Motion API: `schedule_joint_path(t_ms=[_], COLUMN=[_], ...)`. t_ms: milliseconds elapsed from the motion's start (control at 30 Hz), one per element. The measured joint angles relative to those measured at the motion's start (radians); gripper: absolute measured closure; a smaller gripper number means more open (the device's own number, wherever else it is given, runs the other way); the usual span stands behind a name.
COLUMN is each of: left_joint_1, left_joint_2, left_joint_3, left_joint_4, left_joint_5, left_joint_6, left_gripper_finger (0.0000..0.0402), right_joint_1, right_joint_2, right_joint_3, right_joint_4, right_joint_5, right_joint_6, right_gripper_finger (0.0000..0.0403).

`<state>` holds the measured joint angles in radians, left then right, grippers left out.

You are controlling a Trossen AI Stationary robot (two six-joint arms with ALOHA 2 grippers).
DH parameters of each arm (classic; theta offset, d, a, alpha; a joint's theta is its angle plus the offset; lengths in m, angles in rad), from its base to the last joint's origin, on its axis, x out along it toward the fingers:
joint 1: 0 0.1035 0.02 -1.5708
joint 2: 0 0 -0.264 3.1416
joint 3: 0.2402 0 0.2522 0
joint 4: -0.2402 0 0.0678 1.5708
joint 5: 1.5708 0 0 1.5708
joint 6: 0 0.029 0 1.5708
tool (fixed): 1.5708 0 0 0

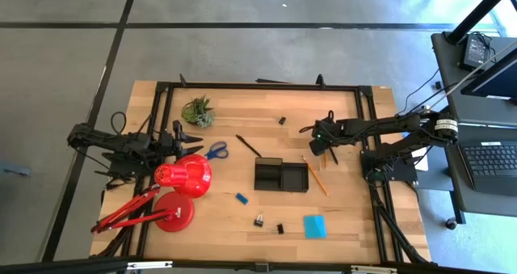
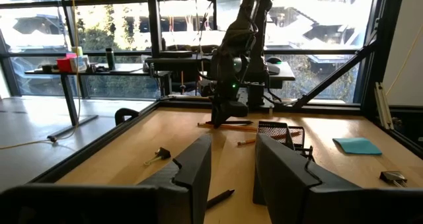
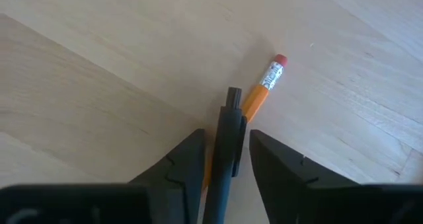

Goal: Pick and place office supplies into organizer
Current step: Put the right black pen into the black desk organizer

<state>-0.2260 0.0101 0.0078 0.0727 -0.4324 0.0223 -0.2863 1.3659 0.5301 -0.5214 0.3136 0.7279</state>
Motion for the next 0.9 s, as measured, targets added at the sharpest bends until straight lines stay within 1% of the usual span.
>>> schedule_joint_path(t_ms=[767, 900], left_joint_1=[0.0, 0.0], left_joint_2=[0.0, 0.0], left_joint_3=[0.0, 0.0], left_joint_4=[0.0, 0.0], left_joint_5=[0.0, 0.0], left_joint_6=[0.0, 0.0], left_gripper_finger=[0.029, 0.029], right_joint_1=[0.0, 0.0], right_joint_2=[0.0, 0.0], right_joint_3=[0.0, 0.023], right_joint_4=[0.01, 0.005], right_joint_5=[0.007, 0.008], right_joint_6=[0.001, 0.0], right_gripper_finger=[0.0278, 0.0278])
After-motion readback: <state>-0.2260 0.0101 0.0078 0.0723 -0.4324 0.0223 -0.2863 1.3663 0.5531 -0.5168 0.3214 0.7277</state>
